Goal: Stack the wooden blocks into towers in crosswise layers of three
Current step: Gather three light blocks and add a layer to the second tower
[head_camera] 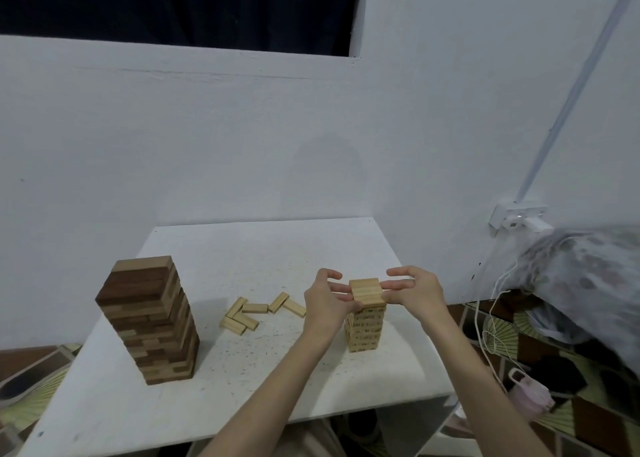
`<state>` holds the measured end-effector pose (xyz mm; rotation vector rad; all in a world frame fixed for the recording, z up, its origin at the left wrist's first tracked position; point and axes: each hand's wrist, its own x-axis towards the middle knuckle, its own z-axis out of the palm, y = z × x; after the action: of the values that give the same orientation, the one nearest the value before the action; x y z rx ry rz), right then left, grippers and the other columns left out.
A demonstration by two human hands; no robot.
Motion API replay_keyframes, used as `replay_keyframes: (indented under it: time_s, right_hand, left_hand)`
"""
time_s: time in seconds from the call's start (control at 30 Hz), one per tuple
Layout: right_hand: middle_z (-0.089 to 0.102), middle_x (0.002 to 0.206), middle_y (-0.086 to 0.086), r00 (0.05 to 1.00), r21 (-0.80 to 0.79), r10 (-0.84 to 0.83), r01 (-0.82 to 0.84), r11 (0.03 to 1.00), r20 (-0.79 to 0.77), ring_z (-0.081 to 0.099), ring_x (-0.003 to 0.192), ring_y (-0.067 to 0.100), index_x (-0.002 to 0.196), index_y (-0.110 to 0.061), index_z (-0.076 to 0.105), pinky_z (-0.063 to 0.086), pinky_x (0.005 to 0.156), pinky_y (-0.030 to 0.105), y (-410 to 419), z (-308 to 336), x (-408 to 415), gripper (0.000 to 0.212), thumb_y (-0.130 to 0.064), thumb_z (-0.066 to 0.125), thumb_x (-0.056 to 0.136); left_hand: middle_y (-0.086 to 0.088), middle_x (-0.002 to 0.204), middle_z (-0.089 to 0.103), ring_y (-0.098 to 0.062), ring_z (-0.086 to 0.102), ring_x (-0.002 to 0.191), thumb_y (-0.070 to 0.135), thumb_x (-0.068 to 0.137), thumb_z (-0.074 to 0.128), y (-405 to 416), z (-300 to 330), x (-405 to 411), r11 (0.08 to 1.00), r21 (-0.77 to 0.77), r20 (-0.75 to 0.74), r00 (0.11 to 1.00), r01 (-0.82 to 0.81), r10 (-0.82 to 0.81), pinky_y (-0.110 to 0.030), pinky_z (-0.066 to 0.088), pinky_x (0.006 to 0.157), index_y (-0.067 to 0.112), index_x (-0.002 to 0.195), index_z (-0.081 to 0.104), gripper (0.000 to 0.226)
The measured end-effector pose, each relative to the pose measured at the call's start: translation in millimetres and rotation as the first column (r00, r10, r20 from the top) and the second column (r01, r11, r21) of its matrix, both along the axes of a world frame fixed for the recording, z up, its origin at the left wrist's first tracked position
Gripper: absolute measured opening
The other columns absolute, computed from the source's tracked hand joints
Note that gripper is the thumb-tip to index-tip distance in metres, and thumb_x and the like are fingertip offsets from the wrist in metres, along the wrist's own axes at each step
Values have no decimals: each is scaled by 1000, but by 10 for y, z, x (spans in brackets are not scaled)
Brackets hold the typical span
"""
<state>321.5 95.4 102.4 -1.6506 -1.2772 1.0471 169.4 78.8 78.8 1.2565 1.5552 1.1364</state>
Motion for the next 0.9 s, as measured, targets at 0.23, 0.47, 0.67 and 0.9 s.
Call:
replay_keyframes:
  time_s: [0.23,0.47,0.67,0.9]
  right_hand:
    - [70,89,12,1000,-4,10,-10,1000,-8,68,86,26,98,-11,62,55,82,34,22,-33,-2,38,16,69,72]
    - [70,90,13,1000,0,17,-17,1000,-19,68,83,25,99,-10,62,55,81,33,49,-73,1,38,16,69,72]
    - [71,90,9,999,23,-45,45,999,-18,67,83,24,106,-9,63,53,86,33,125,-98,91,32,10,64,80]
    - [62,122,13,962,83,-29,53,995,-272,60,109,23,126,-5,56,47,98,36,45,-207,-21,35,-25,43,101]
  left_hand:
    - [-5,95,65,-13,63,78,3,68,81,13,-15,-9,999,-30,-29,999,13,-14,-12,45,57,9,113,47,57]
    - [-7,102,66,-13,63,78,5,68,81,34,-33,-7,999,-42,-39,999,13,-15,-14,46,58,10,114,47,57]
    - [1,99,62,-14,62,88,30,77,76,45,-9,-126,997,18,4,998,-69,69,-13,45,63,13,111,51,46]
    - [0,154,24,-14,22,142,53,96,7,-96,-23,48,991,-89,405,913,104,-59,-34,15,117,15,148,22,66]
